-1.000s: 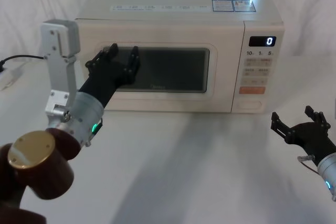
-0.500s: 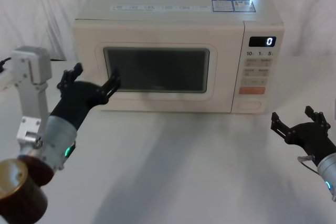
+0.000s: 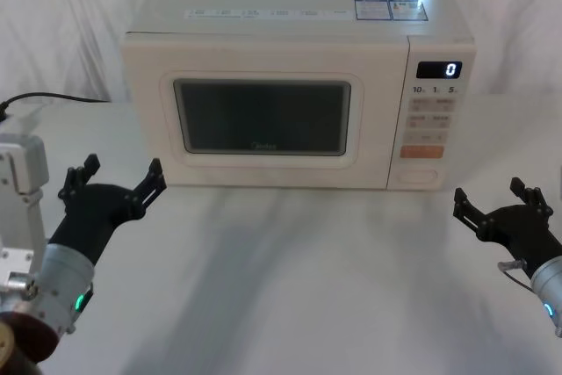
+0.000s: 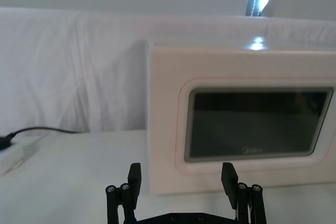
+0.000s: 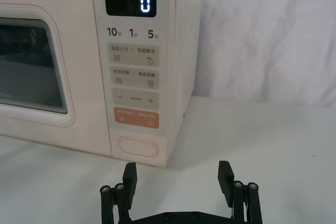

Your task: Press the button to open the microwave door with one hand; close the microwave door with the other hand.

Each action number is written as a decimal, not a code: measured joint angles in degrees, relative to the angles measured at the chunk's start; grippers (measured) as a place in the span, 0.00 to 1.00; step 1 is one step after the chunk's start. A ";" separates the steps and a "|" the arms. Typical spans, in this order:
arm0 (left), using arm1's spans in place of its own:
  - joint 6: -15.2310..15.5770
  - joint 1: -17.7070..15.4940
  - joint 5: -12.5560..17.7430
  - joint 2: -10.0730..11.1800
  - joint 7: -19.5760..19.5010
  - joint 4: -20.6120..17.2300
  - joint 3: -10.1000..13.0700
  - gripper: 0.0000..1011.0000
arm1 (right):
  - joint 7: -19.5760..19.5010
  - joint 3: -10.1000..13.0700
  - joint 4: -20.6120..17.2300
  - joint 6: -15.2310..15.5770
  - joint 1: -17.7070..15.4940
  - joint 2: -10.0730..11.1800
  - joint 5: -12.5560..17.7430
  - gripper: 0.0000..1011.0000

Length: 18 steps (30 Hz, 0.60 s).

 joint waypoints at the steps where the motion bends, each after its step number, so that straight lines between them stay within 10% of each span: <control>1: -0.08 0.35 -0.01 -0.02 0.02 0.00 -0.14 0.99 | 0.00 0.00 0.00 0.00 0.00 0.00 0.00 0.99; 18: -0.97 3.27 -0.53 -1.00 0.15 0.61 -2.10 0.99 | 0.00 0.00 0.00 0.00 0.00 0.00 0.00 0.99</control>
